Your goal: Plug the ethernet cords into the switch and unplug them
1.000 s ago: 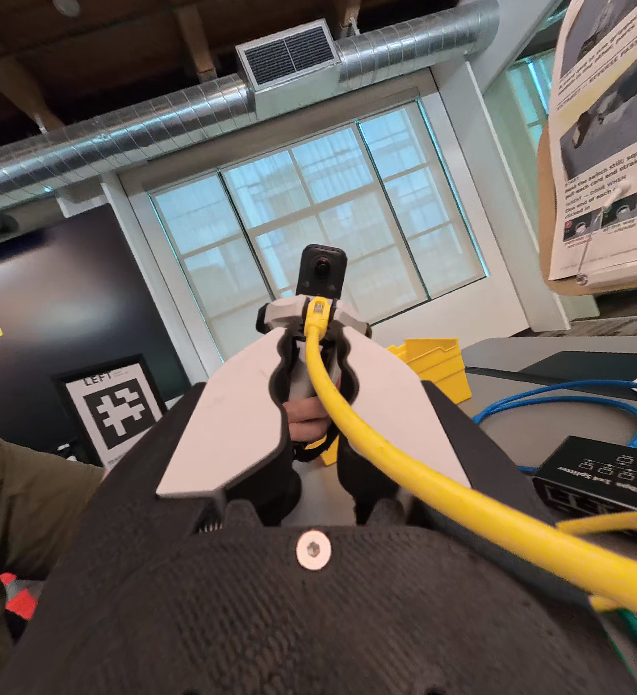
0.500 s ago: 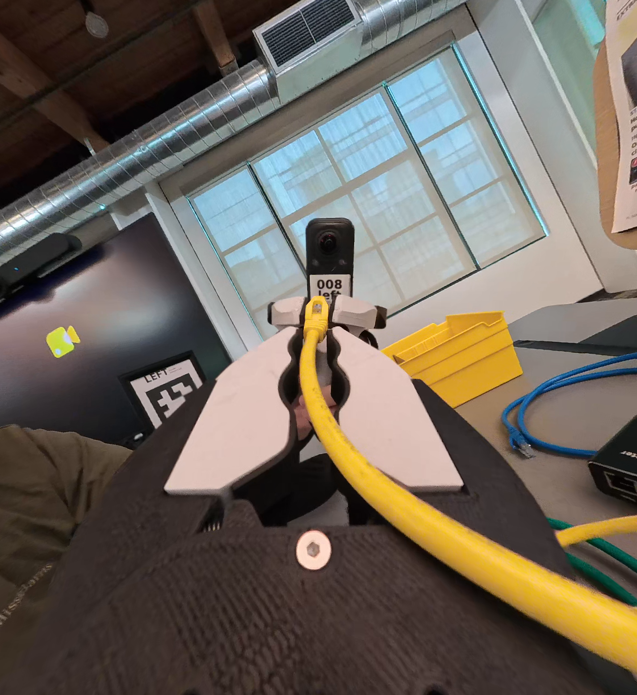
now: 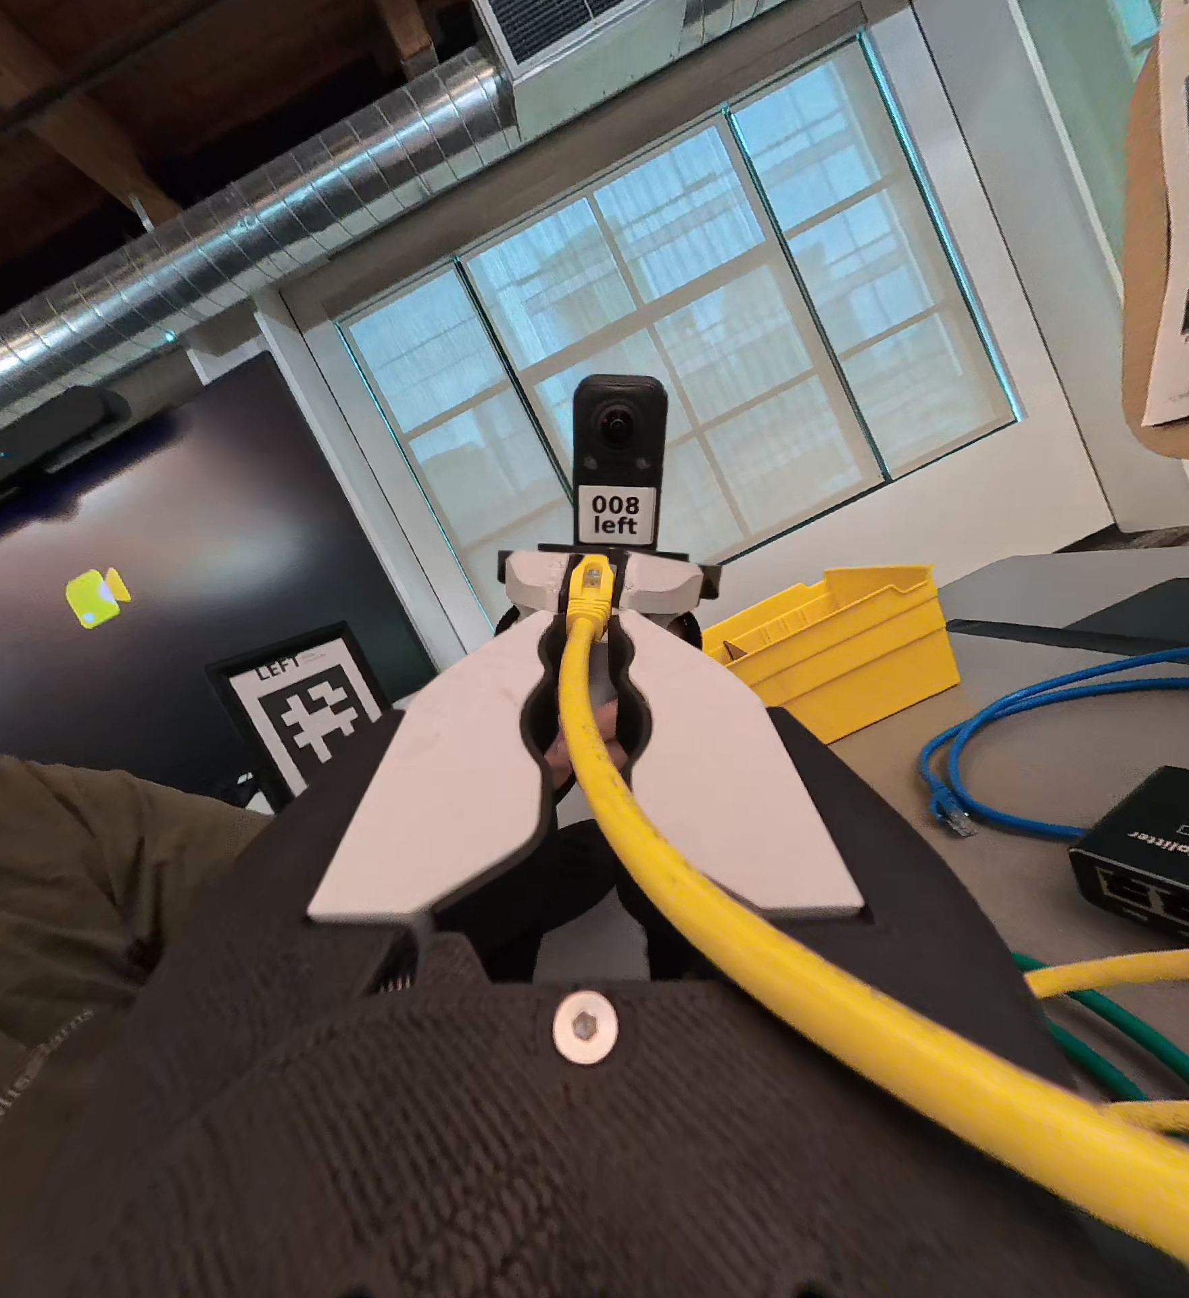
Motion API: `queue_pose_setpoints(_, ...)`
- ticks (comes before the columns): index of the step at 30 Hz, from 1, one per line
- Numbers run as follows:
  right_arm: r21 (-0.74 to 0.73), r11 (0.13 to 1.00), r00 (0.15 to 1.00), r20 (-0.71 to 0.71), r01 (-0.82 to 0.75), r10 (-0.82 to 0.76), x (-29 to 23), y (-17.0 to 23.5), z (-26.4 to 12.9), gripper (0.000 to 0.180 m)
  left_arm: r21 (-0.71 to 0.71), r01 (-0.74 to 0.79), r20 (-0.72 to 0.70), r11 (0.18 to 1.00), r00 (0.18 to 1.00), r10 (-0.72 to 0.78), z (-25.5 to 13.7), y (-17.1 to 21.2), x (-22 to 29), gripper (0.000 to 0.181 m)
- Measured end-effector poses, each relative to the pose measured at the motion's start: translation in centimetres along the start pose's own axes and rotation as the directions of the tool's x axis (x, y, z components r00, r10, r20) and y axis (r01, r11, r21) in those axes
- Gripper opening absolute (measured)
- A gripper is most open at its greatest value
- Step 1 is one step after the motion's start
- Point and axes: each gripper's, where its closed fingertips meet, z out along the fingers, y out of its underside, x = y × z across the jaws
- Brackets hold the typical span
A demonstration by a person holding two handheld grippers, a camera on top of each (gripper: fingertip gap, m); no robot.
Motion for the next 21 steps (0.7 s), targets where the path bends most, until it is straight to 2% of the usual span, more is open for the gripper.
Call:
queue_pose_setpoints(6, -0.031, 0.997, 0.998, 0.026, -0.064, 0.065, 0.1, 0.3, -0.1, 0.012, -0.023, -0.024, 0.008, 0.999, 1.000, 0.024, -0.1, 0.3, -0.1, 0.012)
queue_pose_setpoints(8, -0.038, 0.999, 0.999, 0.001, -0.032, 0.032, 0.2, 0.2, -0.1, 0.011, -0.008, -0.051, 0.017, 0.999, 0.999, 0.051, -0.1, 0.1, -0.3, 0.013)
queue_pose_setpoints(10, -0.025, 1.000, 0.999, -0.035, 0.007, -0.008, 0.6, -0.4, -0.5, 0.011, 0.078, -0.091, 0.095, 0.993, 0.992, 0.084, -1.0, -1.3, -1.5, 0.036)
queue_pose_setpoints(11, -0.007, 1.000, 0.998, -0.053, 0.017, -0.018, 0.8, -0.8, -0.8, 0.011, 0.127, -0.110, 0.157, 0.986, 0.984, 0.089, -1.9, -2.0, -2.6, 0.042)
queue_pose_setpoints(13, 0.012, 0.999, 0.995, -0.088, 0.040, -0.039, 1.5, -1.4, -1.4, 0.011, 0.157, -0.129, 0.346, 0.979, 0.936, 0.068, -4.0, -2.3, -6.2, 0.045)
queue_pose_setpoints(14, 0.012, 0.998, 0.991, -0.118, 0.067, -0.065, 2.0, -1.6, -1.7, 0.011, 0.142, -0.124, 0.461, 0.982, 0.886, 0.046, -5.2, -1.9, -8.6, 0.046)
queue_pose_setpoints(16, -0.005, 0.991, 0.975, -0.177, 0.134, -0.133, 2.7, -1.8, -2.1, 0.011, 0.129, -0.076, 0.590, 0.989, 0.807, -0.015, -7.0, -0.4, -12.2, 0.050)
queue_pose_setpoints(19, -0.071, 0.968, 0.939, -0.234, 0.242, -0.252, 3.2, -1.6, -2.2, 0.011, 0.100, 0.093, 0.621, 0.991, 0.772, -0.135, -7.8, 2.8, -15.8, 0.055)
queue_pose_setpoints(21, -0.107, 0.952, 0.920, -0.246, 0.287, -0.306, 3.1, -1.4, -2.1, 0.011, 0.020, 0.134, 0.616, 0.991, 0.779, -0.117, -7.9, 4.6, -17.1, 0.060)
